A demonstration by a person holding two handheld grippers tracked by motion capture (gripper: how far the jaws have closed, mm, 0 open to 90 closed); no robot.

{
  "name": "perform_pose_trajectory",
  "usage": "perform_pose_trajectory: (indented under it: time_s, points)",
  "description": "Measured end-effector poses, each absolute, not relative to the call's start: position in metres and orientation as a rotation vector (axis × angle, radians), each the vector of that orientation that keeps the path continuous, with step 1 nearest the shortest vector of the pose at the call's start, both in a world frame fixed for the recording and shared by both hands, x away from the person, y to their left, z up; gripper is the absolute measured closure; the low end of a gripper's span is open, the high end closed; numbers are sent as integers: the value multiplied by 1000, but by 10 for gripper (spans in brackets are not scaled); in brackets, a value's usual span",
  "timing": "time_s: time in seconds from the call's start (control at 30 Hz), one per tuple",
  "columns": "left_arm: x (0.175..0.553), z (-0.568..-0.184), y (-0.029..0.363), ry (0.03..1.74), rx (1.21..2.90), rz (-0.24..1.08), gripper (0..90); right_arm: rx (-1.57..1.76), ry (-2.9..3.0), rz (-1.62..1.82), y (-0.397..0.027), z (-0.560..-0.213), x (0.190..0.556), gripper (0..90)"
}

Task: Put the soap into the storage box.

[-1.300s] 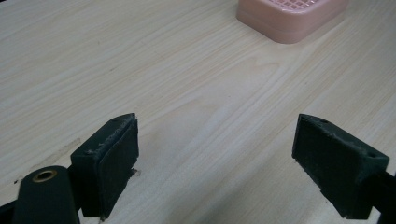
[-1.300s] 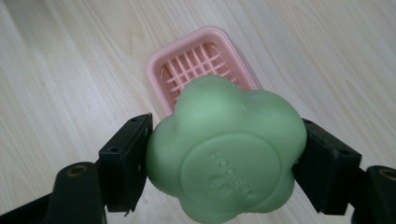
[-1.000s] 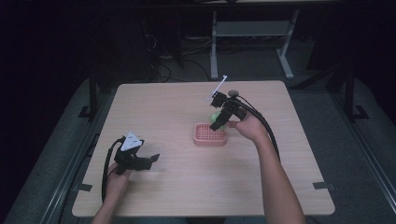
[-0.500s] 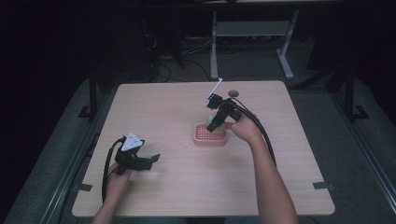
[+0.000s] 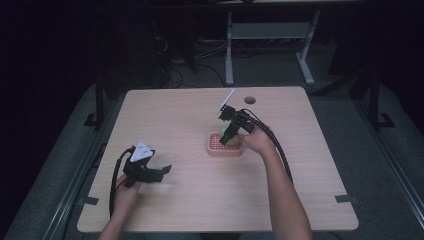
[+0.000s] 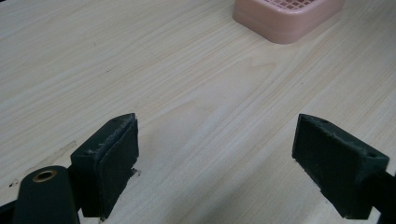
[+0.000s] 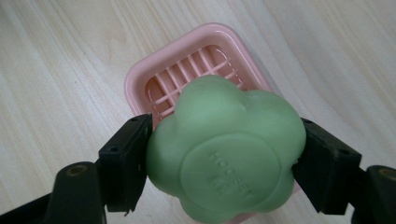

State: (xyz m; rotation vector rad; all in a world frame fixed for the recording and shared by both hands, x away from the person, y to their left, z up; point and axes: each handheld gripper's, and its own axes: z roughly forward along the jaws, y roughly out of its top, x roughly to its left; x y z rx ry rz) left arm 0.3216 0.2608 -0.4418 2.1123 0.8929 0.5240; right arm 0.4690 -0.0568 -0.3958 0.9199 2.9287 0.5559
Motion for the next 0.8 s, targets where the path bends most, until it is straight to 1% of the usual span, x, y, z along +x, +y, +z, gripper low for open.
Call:
perform_pose_trajectory:
  time_s: [0.8]
  points:
    - [321,-442,262,908,2101,519,144,951,2951,535,-54,-414,473,254]
